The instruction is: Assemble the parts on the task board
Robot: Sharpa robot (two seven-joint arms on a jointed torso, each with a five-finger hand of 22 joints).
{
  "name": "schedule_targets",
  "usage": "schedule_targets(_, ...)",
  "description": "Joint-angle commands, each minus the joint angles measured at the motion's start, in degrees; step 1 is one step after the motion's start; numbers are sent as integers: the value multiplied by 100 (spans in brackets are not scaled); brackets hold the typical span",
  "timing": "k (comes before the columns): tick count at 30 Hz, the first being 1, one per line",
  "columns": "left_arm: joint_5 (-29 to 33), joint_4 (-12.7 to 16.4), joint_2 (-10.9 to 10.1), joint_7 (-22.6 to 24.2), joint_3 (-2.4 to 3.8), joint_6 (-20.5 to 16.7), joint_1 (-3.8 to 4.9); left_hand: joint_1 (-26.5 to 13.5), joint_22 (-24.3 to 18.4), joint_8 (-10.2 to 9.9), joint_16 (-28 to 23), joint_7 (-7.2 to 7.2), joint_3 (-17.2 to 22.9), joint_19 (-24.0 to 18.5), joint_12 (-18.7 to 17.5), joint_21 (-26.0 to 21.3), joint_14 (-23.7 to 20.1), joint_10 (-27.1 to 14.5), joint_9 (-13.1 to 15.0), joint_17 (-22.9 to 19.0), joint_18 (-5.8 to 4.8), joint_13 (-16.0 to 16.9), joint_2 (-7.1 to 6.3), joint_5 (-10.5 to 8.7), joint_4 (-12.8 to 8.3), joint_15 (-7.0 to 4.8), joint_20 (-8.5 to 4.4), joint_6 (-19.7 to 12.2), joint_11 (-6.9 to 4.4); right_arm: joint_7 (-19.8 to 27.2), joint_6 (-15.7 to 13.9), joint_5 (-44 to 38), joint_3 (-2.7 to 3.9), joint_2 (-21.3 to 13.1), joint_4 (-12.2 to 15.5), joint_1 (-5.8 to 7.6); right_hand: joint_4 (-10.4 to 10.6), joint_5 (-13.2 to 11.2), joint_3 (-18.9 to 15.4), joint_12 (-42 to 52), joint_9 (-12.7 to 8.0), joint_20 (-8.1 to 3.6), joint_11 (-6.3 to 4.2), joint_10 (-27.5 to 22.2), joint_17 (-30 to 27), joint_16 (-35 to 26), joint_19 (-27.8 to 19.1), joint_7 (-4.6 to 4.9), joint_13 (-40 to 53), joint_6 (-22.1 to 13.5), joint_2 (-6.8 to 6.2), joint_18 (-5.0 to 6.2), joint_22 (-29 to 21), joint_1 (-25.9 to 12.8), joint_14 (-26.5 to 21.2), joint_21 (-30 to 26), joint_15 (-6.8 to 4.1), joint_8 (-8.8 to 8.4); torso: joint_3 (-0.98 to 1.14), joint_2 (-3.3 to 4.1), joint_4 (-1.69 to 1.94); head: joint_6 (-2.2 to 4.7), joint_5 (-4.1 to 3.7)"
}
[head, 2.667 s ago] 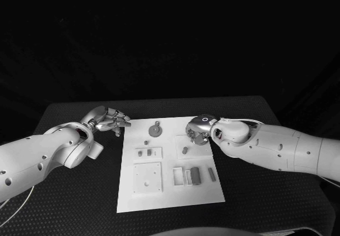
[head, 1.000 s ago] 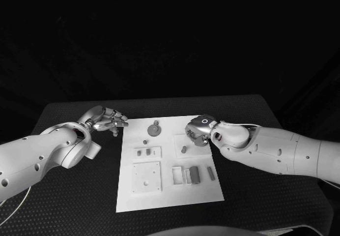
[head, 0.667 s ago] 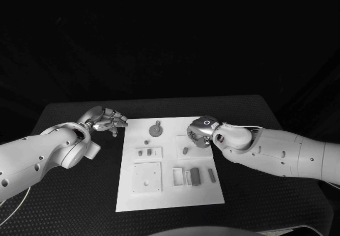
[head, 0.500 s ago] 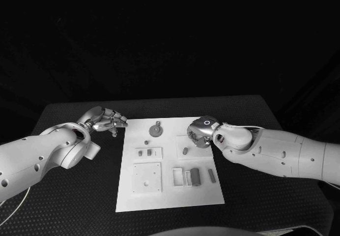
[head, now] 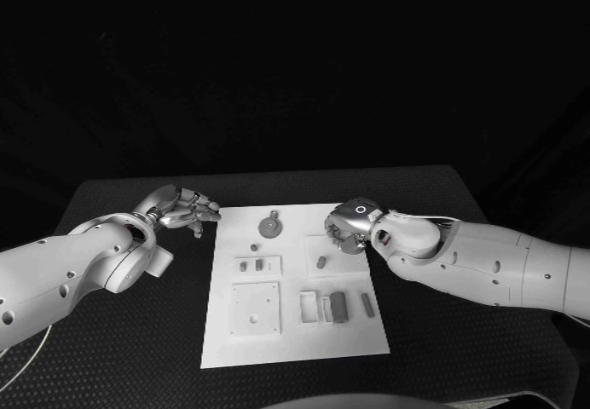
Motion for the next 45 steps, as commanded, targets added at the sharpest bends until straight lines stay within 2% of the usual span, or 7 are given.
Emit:
schedule_targets(1, -14, 2, 11, 33, 4, 35, 4, 33, 10, 30, 10, 17, 1, 24, -3, -20, 37, -42, -9, 9, 381, 9, 10, -30, -25, 12, 6, -9, 12, -80, -33, -85, 36, -40, 60, 31, 2, 12, 33, 39, 5, -6, -46, 399, -8, 27, 15, 1, 3, 34, 0, 449, 113, 72, -62, 37, -87, 35, -2, 1, 2, 0, 3)
schedule_targets(17, -14, -58, 21, 34, 4, 34, 4, 34, 14, 34, 11, 17, -2, 26, -2, -24, 37, -46, -10, 13, 383, 11, 11, -30, -32, 13, 7, -12, 13, -97, -23, 27, 191, -237, 823, 208, 5, 12, 42, 35, 15, -7, -48, 404, -13, 30, 16, -1, 15, 35, -7, 449, 113, 64, -64, 38, -90, 38, -8, -1, -9, 44, 63)
schedule_targets(24, -14, -77, 23, 25, 4, 37, 4, 35, 16, 35, 11, 18, -3, 27, -2, -26, 37, -48, -11, 15, 383, 12, 12, -30, -34, 13, 8, -14, 14, -47, 110, 203, 191, -61, 1107, 208, 8, 12, 45, 32, 19, -7, -49, 405, -15, 32, 16, 0, 19, 33, -5, 449, 113, 59, -65, 38, -90, 38, -7, 4, 9, 47, 203)
schedule_targets(27, -14, -84, 30, 25, 4, 32, 5, 35, 17, 36, 11, 18, -4, 27, -2, -27, 36, -49, -12, 16, 384, 12, 11, -30, -35, 13, 8, -15, 14, -9, 167, 289, 185, 79, 1194, 208, 9, 12, 49, 29, 22, -7, -48, 403, -17, 31, 14, 1, 22, 29, -1, 449, 112, 54, -67, 37, -90, 36, -14, 0, 4, 27, 315)
schedule_targets(35, -14, -70, 49, 15, 4, 40, 6, 36, 19, 38, 10, 18, -5, 28, -1, -29, 36, -50, -12, 17, 384, 13, 10, -30, -38, 14, 8, -16, 14, 56, 262, 391, 53, 401, 1278, 205, 8, 12, 56, 19, 28, -8, -47, 397, -24, 28, 7, 5, 29, 18, 12, 449, 110, 43, -73, 32, -89, 32, -19, 3, 8, -9, 475)
schedule_targets(41, -14, -61, 50, 14, 5, 26, 9, 37, 21, 39, 10, 18, -6, 29, -1, -30, 36, -51, -13, 18, 385, 14, 9, -30, -40, 14, 9, -17, 14, 88, 311, 402, -130, 612, 1227, 195, 5, 12, 59, 14, 32, -9, -46, 394, -28, 27, 3, 7, 33, 13, 18, 449, 110, 38, -76, 30, -88, 31, -21, 5, 14, -45, 563)
schedule_targets(45, -14, -64, 54, 22, 5, -2, 10, 38, 22, 40, 10, 18, -6, 29, 0, -31, 36, -50, -13, 19, 385, 15, 7, -30, -41, 14, 9, -17, 14, 105, 350, 402, -177, 738, 1175, 134, 3, 12, 60, 11, 35, -10, -46, 393, -30, 26, 1, 8, 35, 10, 22, 449, 110, 35, -77, 29, -88, 30, -15, 5, 6, -89, 645)
